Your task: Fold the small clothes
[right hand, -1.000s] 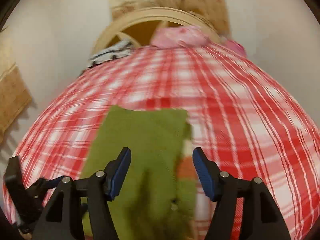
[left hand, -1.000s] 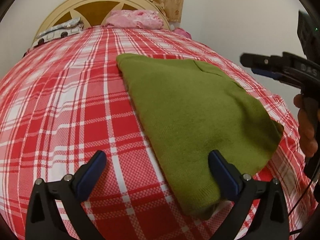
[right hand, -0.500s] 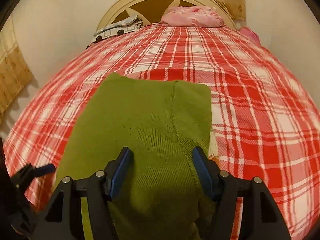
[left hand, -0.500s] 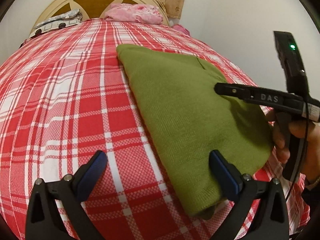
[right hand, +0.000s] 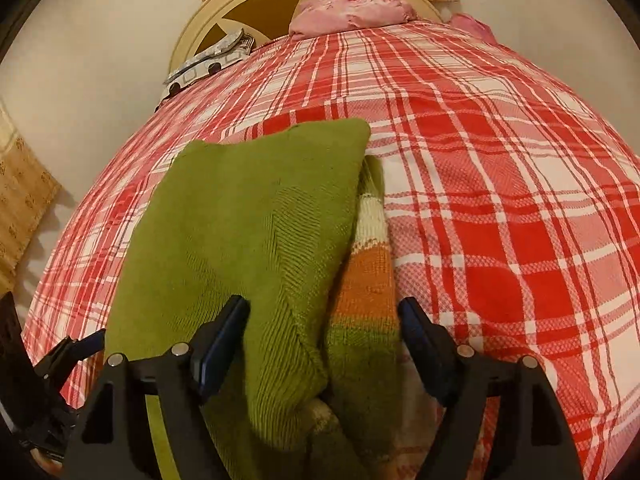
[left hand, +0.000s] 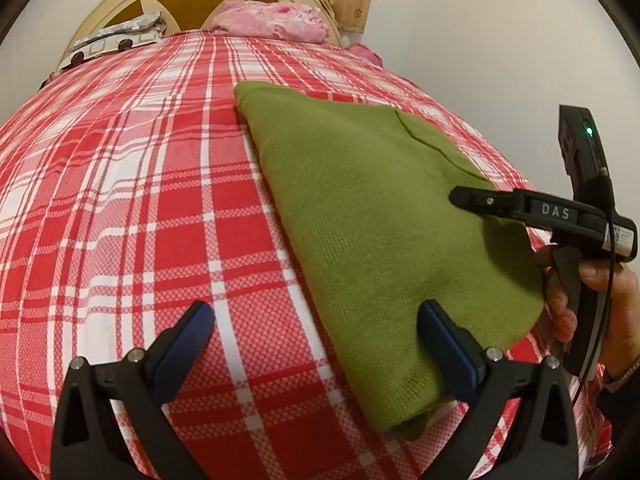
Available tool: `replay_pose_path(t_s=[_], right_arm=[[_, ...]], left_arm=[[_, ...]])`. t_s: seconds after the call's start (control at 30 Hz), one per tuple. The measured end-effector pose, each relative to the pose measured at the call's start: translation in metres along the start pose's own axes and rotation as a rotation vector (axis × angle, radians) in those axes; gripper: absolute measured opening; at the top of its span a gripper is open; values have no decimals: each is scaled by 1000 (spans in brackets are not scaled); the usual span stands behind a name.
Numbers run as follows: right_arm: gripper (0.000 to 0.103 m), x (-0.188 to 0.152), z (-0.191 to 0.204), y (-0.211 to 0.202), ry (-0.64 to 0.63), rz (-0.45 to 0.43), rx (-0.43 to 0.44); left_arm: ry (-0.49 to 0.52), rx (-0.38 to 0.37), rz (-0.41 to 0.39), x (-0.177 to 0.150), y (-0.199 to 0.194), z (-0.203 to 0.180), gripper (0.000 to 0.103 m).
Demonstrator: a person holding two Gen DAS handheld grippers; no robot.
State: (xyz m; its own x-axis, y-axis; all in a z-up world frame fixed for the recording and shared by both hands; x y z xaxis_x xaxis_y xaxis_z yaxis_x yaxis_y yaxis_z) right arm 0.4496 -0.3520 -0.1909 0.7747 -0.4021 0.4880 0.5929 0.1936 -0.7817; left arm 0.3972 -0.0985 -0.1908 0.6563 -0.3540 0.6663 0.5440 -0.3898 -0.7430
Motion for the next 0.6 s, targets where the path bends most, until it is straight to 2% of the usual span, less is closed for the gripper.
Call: replay_pose_path(t_s=[0.1,0.2,0.27,0.4,0.53,0.6], right_arm=[[77,3,-8,-3,21,21,31],[77,10,-18,-8,62,43,99],[77,15,-22,-13,64,51,156],[77,30,-28,-16,57,27,194],[77,54,-40,-5,111,17,229],[77,65,-48,8,157,41,265]], left_arm=[[12,7,-13,9,-9,0,103],[-14,-8,-49,19,-14,2,103],[-12,-27,-36,27,-6,2,103],[-9,-37,-31,32,10,5,103],[-33,-60,-16,29,20,7,103],[-32,-62,-19,29,20,5,103]])
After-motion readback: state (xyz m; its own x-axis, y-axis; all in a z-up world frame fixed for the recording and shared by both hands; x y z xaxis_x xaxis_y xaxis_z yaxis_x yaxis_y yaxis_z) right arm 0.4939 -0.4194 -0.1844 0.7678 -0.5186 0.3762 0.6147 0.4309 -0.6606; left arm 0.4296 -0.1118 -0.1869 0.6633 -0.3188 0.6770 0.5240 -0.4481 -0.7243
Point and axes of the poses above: each gripper's, at about its wrist camera, not at the fingertips, and y roughly the way its jaws point, z to its left, x to its top, the point moved 2 cm from there along y, roughly the way its jaws point, and after that the axes turned 13 degrees about y, right-handed, at the moved point
